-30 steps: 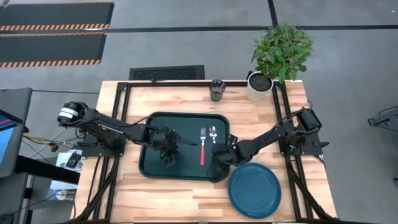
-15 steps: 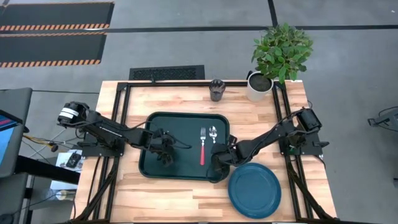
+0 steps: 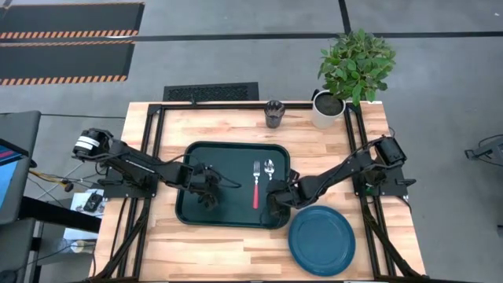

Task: Pick and place plate/cup/fork/spoon on tray
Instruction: Adjust the yellow spoon on the black serving tray

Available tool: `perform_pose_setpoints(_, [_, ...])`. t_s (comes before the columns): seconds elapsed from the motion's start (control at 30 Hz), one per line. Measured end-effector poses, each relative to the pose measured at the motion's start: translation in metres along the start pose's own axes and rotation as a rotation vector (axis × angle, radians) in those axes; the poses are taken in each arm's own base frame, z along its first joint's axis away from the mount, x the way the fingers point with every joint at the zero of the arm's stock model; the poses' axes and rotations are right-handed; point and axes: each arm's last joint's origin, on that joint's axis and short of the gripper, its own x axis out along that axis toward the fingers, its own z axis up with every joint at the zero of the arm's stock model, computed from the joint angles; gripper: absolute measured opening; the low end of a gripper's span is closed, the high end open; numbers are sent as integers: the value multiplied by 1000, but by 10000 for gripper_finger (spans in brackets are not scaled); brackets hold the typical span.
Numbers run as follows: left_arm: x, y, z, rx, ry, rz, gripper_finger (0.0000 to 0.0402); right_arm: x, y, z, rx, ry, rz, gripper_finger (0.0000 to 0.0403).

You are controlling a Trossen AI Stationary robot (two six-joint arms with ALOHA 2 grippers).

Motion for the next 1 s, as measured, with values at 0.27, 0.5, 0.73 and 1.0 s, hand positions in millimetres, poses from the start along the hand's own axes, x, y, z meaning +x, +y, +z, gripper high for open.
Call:
perform_pose_setpoints(0.27, [24,-5,-3,13,86,26,0,0,0,0,-2,2,-1,74])
perform_pose_setpoints(0.5, [28,-7,-2,19,104,28,0,0,-2,-2,-9,20,-16,74])
perform_pose_setpoints(0.73, [28,-6,-3,9,105,34,0,5,-9,-8,3,95,-70,74])
perform_pose_setpoints(1.0, [29,-7,-3,7,101,31,0,20,1,-15,-10,114,-58,74])
